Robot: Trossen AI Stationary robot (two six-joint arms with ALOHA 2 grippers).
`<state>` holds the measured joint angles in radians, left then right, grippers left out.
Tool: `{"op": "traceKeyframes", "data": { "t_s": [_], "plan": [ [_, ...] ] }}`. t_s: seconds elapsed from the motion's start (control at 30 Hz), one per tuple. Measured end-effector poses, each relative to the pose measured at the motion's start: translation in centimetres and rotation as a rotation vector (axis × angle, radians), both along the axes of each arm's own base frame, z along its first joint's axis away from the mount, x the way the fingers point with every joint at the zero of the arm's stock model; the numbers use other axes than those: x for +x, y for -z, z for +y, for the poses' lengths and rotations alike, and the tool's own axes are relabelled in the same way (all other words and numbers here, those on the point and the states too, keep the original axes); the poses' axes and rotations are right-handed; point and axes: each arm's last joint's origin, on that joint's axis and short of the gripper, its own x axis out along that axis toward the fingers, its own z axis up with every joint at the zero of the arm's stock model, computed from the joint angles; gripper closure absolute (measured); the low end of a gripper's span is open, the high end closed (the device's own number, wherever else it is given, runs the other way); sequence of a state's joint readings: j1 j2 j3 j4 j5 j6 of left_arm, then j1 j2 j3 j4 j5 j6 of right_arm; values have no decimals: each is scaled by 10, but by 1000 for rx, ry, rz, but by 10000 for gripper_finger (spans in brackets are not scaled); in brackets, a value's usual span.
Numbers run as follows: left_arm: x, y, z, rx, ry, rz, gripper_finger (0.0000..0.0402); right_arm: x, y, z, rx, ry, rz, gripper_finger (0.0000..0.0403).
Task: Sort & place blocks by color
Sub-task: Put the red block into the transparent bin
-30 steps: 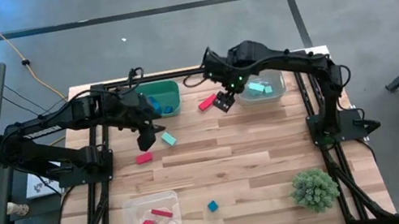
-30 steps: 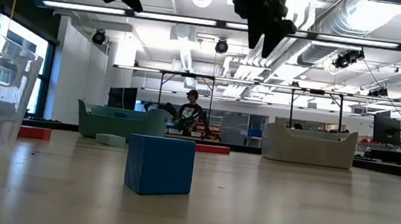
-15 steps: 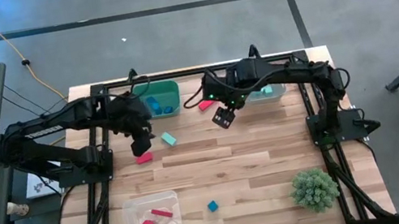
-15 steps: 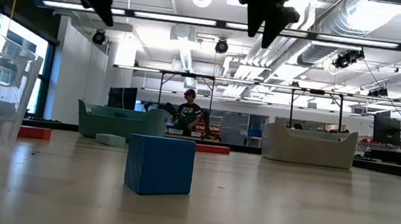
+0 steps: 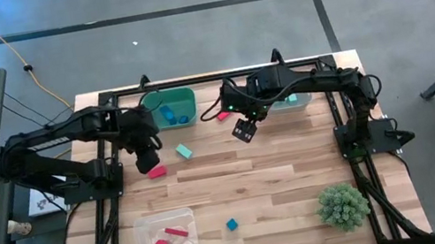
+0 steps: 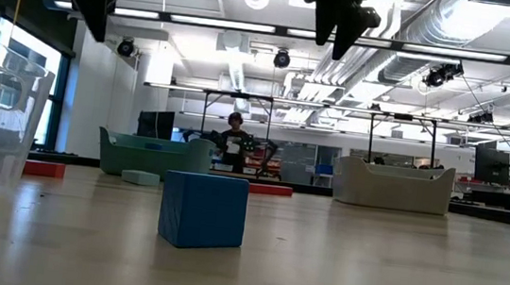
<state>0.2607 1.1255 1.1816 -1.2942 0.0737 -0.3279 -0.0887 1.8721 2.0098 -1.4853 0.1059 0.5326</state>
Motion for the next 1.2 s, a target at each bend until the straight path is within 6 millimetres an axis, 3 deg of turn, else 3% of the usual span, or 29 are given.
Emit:
{"op": "traceKeyframes", "data": {
  "t_s": [0.33, 0.77, 1.2],
  "plan": [
    [-6, 49, -2, -58, -36, 164, 243, 0, 0, 0, -10, -40, 5, 147],
    [-12, 92, -4, -89, -80, 242, 243, 0, 0, -1, -55, -54, 12, 147],
    [7, 132, -4, -109, -26, 344, 243, 0, 0, -2, -55, -52, 8, 147]
  ]
}}
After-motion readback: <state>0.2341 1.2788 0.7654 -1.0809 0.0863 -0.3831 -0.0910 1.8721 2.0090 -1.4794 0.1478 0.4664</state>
